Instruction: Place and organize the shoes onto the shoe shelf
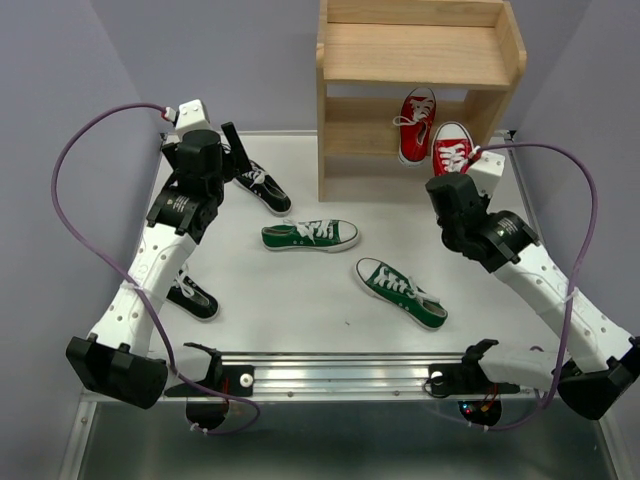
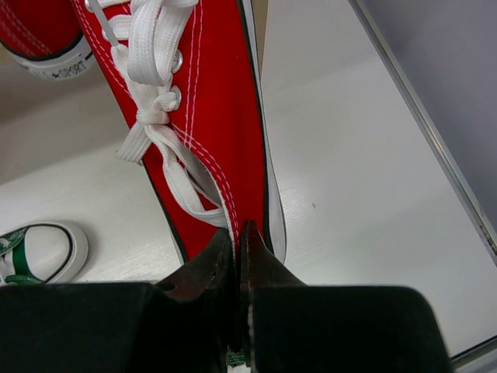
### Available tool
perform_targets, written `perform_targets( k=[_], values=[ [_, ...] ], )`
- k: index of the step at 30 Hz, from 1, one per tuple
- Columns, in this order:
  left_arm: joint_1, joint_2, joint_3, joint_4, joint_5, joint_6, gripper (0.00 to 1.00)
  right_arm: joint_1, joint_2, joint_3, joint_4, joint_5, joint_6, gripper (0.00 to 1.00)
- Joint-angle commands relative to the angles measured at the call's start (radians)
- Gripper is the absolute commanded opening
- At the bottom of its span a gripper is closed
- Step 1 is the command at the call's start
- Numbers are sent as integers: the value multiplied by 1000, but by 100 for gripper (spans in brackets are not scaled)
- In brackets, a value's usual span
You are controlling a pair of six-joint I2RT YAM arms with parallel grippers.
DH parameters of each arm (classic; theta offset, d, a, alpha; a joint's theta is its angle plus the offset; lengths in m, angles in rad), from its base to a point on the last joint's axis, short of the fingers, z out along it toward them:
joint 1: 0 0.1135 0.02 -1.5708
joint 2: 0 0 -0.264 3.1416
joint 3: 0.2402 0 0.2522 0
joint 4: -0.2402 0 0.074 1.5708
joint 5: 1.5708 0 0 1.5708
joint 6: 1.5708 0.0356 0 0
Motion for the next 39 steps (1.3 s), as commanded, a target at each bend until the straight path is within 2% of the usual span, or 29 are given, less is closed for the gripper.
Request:
perform_targets(
  k=[1, 7, 39],
  values=[
    [4, -2, -13, 42, -8, 16, 99, -81, -7, 10, 220, -54, -94, 1],
    [2, -3, -16, 42, -18, 20, 99, -165, 42, 35, 309, -143, -145, 1],
    [4, -22, -33, 49, -35, 39, 99, -348, 331, 282, 484, -230, -262, 1]
  ],
)
